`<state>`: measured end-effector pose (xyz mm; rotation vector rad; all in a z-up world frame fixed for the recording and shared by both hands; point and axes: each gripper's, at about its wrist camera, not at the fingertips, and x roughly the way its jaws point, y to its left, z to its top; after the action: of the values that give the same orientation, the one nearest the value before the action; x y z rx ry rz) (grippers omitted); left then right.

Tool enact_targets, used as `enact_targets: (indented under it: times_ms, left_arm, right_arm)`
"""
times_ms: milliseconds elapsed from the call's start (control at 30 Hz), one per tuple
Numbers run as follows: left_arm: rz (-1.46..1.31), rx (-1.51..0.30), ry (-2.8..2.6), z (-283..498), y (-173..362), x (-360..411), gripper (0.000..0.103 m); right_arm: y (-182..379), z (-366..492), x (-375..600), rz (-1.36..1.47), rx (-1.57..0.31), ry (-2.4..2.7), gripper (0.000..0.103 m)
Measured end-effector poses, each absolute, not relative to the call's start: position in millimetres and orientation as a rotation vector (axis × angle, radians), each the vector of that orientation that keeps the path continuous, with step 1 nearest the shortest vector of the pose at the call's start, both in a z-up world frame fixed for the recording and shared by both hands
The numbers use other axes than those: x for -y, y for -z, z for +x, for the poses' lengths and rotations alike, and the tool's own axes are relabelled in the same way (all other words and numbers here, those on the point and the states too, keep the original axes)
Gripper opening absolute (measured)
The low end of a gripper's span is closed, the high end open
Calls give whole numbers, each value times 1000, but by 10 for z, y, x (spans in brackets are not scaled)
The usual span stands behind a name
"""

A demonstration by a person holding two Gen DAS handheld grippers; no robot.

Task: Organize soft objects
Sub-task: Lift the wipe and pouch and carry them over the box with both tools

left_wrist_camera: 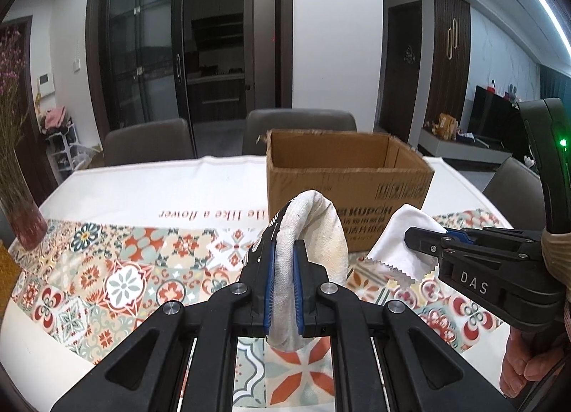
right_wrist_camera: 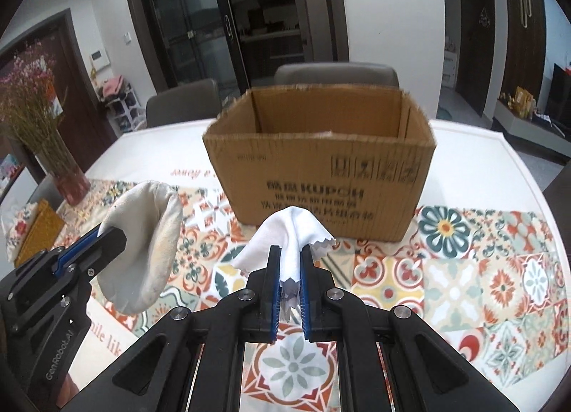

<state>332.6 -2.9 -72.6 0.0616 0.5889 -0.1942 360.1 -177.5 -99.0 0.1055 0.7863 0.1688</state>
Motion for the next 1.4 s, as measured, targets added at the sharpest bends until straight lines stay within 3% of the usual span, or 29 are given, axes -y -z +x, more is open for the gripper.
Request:
enact_targets:
  times_ms: [733, 1400]
  left_arm:
    - [94, -382, 232, 3484, -78, 280, 11]
    - [107, -339, 296, 4222, -256, 495, 11]
  right_arm:
    - [221, 3674, 1980, 116, -601, -144, 10]
    - [4, 4320, 2158, 89, -540, -103, 10]
